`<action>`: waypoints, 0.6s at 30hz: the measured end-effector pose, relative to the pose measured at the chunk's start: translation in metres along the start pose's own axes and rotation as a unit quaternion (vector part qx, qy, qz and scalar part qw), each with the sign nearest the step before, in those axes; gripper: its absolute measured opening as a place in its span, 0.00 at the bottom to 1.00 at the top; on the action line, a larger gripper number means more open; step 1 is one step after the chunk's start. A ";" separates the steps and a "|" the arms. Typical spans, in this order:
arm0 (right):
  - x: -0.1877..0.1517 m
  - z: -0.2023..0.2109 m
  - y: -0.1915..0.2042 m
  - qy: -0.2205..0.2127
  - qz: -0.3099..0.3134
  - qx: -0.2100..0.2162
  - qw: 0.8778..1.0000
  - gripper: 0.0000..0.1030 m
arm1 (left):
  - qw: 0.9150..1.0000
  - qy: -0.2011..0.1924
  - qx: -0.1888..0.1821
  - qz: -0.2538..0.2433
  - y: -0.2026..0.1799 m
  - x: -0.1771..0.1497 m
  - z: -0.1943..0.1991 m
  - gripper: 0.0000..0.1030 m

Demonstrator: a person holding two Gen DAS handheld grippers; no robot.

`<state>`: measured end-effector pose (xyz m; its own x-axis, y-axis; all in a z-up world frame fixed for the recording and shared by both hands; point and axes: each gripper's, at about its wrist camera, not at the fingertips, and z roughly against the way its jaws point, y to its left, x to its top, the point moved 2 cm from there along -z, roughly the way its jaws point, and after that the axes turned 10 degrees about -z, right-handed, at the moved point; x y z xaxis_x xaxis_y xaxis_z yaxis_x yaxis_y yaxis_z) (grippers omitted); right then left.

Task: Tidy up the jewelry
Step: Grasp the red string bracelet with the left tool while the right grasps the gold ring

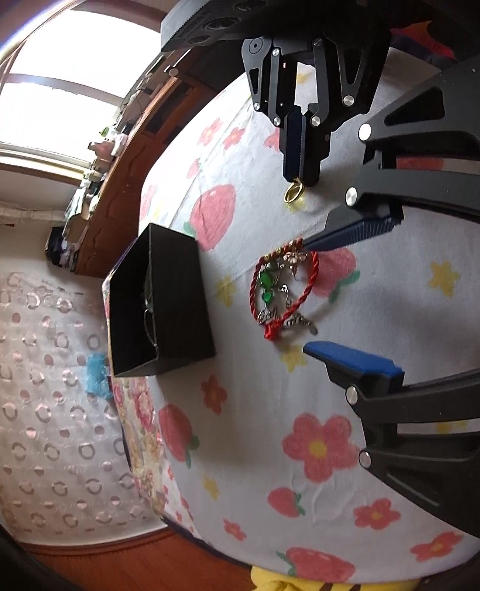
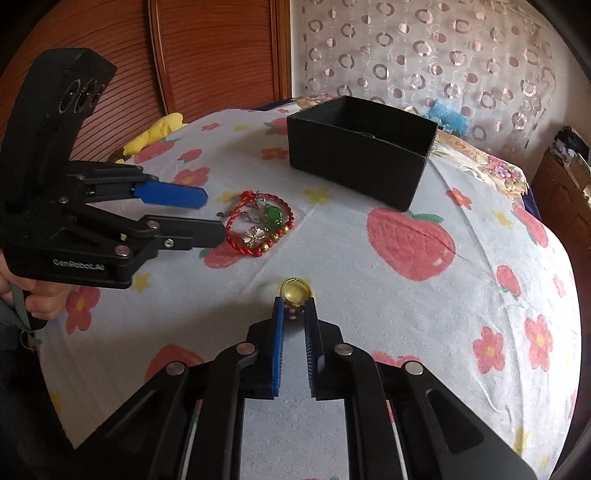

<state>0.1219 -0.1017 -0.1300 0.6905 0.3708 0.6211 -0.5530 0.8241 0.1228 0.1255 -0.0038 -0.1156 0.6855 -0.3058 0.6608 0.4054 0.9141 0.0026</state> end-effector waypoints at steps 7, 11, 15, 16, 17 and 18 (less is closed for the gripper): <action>0.002 0.005 -0.002 -0.012 -0.003 0.000 1.000 0.12 | 1.000 0.009 -0.008 0.012 0.001 0.002 -0.008 0.34; 0.001 0.008 -0.007 -0.015 -0.010 0.001 1.000 0.12 | 1.000 0.010 -0.016 0.022 0.003 0.005 -0.011 0.22; 0.000 0.008 -0.010 -0.014 -0.012 -0.001 1.000 0.12 | 0.999 0.011 -0.019 0.024 0.004 0.008 -0.013 0.22; 0.001 0.007 -0.008 -0.014 -0.012 -0.001 1.000 0.12 | 1.000 0.010 -0.017 0.024 0.004 0.009 -0.014 0.22; 0.000 0.007 -0.008 -0.014 -0.011 -0.001 1.000 0.12 | 1.000 0.010 -0.015 0.026 0.005 0.010 -0.016 0.21; 0.000 0.007 -0.008 -0.014 -0.010 -0.001 1.000 0.12 | 0.999 0.010 -0.013 0.028 0.006 0.010 -0.016 0.18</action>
<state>0.1225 -0.1111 -0.1252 0.6882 0.3415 0.6401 -0.5374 0.8327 0.1335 0.1445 -0.0062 -0.1208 0.7201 -0.2592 0.6437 0.3809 0.9230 -0.0545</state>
